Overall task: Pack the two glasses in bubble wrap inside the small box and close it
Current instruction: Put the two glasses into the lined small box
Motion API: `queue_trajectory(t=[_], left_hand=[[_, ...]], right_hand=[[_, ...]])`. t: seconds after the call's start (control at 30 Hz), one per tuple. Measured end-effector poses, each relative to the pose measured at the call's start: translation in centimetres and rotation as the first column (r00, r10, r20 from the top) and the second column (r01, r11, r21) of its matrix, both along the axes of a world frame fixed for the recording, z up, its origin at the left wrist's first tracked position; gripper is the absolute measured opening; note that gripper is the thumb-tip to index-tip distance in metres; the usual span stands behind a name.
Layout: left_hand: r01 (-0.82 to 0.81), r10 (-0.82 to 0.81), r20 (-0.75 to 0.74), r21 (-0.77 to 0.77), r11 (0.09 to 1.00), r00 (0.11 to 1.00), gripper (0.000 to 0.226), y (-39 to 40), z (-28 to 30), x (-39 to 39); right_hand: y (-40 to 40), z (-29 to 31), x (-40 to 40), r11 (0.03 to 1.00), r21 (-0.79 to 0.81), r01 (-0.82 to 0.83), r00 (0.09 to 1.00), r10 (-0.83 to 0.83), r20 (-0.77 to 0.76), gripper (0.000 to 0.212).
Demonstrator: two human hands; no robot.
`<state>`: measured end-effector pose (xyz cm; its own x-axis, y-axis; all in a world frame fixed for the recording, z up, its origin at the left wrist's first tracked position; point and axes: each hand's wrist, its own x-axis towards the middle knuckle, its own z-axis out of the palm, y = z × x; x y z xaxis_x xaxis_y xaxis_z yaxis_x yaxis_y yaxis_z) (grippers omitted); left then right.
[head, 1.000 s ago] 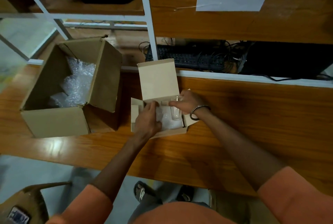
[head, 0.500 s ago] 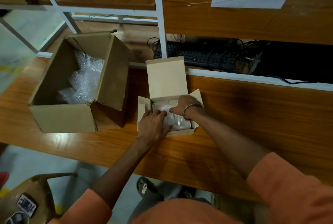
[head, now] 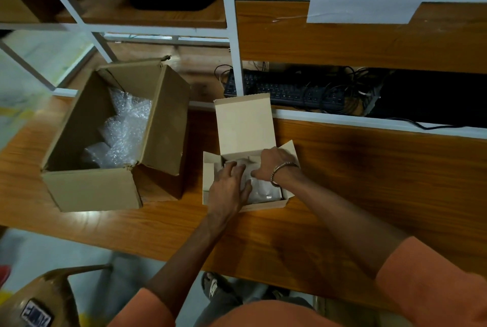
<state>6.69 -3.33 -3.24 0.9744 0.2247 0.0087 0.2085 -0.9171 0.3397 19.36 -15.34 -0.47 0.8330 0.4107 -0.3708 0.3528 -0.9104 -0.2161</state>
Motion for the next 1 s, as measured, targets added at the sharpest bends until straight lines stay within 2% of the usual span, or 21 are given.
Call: queue_trajectory(t=[0.23,0.47,0.77,1.0], left_hand=[[0.062,-0.056,-0.040,0.188,0.980,0.998,0.056,-0.3,-1.3,-0.1],[0.162,-0.112,-0.202,0.248,0.955,0.973,0.065,0.4,-0.5,0.2],[0.266,-0.207,-0.267,0.208,0.941,0.941,0.067,2.1,0.2,0.4],[0.232,-0.215,-0.190,0.071,0.970,0.958,0.064,3.1,-0.6,-0.5]], right_hand=[[-0.4,-0.3,0.3,0.999,0.014,-0.052,0.998,0.053,-0.026,0.060],[0.1,-0.1,0.3,0.983,-0.127,-0.135,0.988,0.123,-0.095,0.057],[0.9,0.1,-0.6,0.946,-0.265,-0.188,0.982,0.188,-0.029,0.055],[0.9,0.9,-0.6,0.960,-0.246,-0.136,0.988,0.114,-0.102,0.054]])
